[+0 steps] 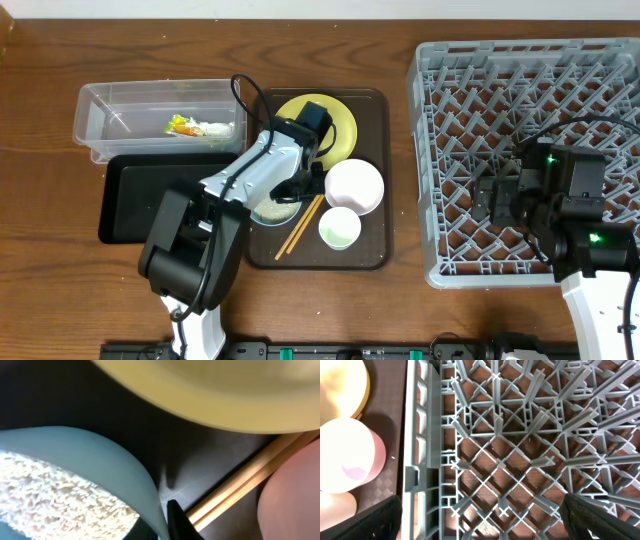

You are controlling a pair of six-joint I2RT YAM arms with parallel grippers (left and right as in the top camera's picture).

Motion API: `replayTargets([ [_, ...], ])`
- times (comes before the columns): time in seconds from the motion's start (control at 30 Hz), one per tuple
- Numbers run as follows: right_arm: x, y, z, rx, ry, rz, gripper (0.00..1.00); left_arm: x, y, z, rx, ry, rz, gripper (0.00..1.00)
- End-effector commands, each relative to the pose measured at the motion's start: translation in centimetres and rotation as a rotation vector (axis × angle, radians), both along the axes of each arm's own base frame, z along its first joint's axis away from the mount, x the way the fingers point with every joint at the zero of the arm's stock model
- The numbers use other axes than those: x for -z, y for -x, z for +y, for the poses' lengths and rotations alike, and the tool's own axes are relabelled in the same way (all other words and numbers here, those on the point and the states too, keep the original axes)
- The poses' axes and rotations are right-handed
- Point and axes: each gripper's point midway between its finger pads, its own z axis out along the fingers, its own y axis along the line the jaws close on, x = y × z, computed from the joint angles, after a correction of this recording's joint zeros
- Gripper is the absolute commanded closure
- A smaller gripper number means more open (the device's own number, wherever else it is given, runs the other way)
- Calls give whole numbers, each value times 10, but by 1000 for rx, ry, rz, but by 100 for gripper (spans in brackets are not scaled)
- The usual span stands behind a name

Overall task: Sort waste into correct bins and load items into the dishwasher rack
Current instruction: 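Grasp rim of light-blue rice bowl with left gripper and lift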

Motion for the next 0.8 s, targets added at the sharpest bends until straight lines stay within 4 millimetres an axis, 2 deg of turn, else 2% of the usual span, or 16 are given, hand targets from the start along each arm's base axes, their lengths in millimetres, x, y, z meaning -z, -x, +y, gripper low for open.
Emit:
replayTargets([
  [0.0, -8, -3, -3, 18, -11, -18, 1, -5, 0, 2, 7, -6, -11, 93],
  [0.17, -8, -3, -3, 18, -11, -18, 1, -22, -2, 0, 7, 14, -51, 94],
  [0.53, -8, -3, -3, 18, -11, -18, 1, -80, 1, 4, 11, 68, -163, 94],
  [0.63, -8, -3, -3, 18, -11, -17, 1, -91, 2, 14, 3, 69, -174, 94],
  [0.77, -7, -2, -3, 18, -11, -15, 1, -100, 4, 37, -65, 84, -157, 94],
])
